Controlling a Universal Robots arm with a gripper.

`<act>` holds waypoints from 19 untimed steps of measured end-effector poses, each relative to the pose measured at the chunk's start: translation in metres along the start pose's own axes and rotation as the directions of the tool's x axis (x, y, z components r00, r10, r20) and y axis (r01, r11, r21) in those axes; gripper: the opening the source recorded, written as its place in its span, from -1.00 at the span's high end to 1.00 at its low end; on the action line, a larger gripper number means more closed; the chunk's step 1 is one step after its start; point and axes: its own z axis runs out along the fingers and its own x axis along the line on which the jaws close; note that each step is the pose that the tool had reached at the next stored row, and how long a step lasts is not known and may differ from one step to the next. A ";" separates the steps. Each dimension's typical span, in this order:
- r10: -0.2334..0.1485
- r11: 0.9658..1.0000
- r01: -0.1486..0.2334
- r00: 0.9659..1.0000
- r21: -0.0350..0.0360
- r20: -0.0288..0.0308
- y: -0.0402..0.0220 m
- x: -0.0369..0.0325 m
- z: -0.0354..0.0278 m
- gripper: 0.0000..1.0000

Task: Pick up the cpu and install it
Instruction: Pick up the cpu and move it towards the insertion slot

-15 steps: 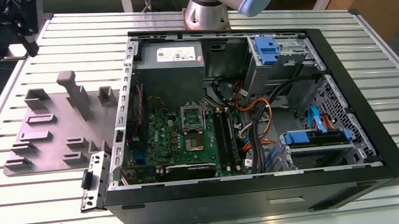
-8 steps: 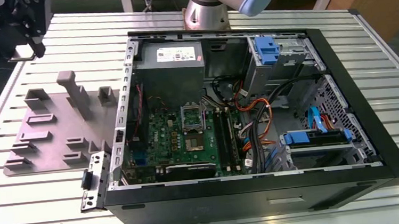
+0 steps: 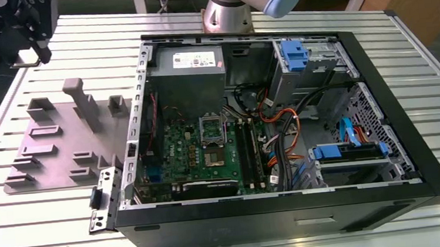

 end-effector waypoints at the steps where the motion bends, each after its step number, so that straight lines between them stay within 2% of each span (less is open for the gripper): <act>1: 0.000 1.000 0.000 1.000 0.000 0.000 -0.0002 0.0000 0.0000 0.06; 19: 0.000 1.000 0.000 1.000 0.000 0.000 -0.0043 0.0000 0.0001 0.06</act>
